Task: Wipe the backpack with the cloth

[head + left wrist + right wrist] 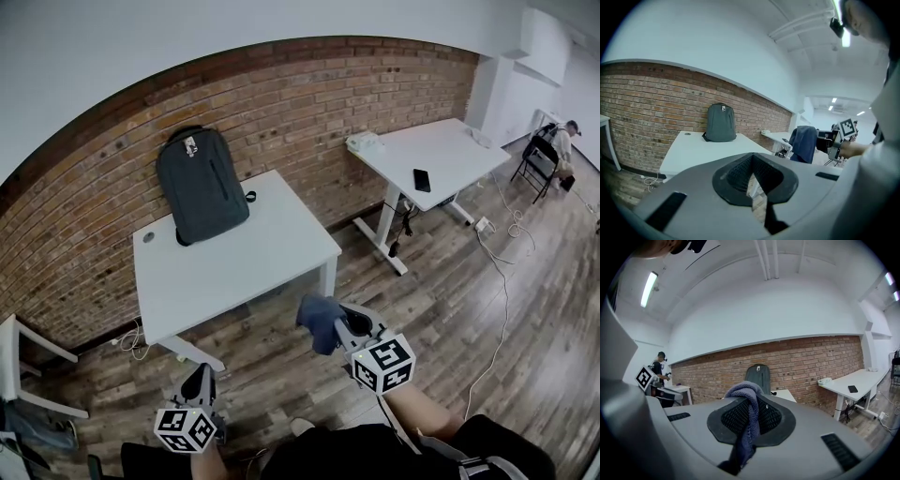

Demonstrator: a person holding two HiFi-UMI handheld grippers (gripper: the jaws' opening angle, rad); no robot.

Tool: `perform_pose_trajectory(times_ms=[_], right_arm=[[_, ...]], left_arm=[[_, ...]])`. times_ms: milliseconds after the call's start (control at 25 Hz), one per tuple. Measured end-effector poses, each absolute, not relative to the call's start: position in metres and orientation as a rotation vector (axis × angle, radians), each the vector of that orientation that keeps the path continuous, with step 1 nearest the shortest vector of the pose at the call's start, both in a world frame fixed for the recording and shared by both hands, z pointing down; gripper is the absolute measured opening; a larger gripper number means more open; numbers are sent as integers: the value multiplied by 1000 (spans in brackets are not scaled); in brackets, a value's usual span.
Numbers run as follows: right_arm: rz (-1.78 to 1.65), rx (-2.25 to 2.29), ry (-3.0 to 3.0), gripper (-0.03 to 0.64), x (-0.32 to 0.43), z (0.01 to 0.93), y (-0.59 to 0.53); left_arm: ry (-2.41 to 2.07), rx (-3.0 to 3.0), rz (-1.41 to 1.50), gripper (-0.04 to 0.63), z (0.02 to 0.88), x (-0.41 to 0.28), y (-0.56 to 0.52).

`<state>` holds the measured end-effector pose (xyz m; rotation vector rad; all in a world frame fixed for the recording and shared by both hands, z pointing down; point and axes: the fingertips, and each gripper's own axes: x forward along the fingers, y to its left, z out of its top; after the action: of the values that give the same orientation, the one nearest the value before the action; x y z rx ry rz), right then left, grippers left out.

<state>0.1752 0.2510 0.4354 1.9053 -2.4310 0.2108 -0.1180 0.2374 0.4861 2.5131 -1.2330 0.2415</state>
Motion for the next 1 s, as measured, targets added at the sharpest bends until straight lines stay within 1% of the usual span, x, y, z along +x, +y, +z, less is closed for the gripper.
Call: perform_pose_trajectory(times_ms=[400, 1000], right_arm=[[200, 1878, -2461, 20, 212, 441, 323], [162, 1813, -2549, 20, 229, 434, 437]], left_arm=[[-1234, 2519, 262, -5, 488, -72, 309], [-1267, 2524, 272, -5, 488, -40, 432]])
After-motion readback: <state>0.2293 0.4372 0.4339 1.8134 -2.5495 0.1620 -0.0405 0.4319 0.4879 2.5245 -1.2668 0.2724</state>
